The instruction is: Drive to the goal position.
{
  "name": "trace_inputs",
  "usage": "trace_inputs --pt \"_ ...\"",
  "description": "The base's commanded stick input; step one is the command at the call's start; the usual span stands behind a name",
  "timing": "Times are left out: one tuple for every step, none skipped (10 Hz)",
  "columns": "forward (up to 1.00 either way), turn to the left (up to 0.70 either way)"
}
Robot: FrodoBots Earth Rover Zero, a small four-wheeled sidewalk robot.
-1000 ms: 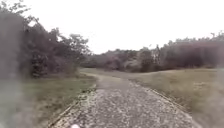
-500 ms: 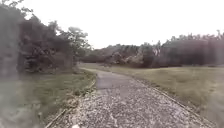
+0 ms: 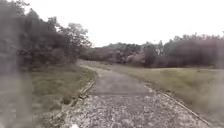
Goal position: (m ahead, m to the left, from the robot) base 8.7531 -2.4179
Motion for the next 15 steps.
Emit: trace_inputs --pt "1.0 0.0" --pt "1.0 0.0" --pt "1.0 0.0" --pt "1.0 0.0" --pt "1.0 0.0" --pt "1.0 0.0" --pt "1.0 0.0" --pt "1.0 0.0" --pt "1.0 0.0" --pt "1.0 0.0" --pt "1.0 0.0" --pt "1.0 0.0" --pt "1.0 0.0" --pt "1.0 0.0" --pt "1.0 0.01"
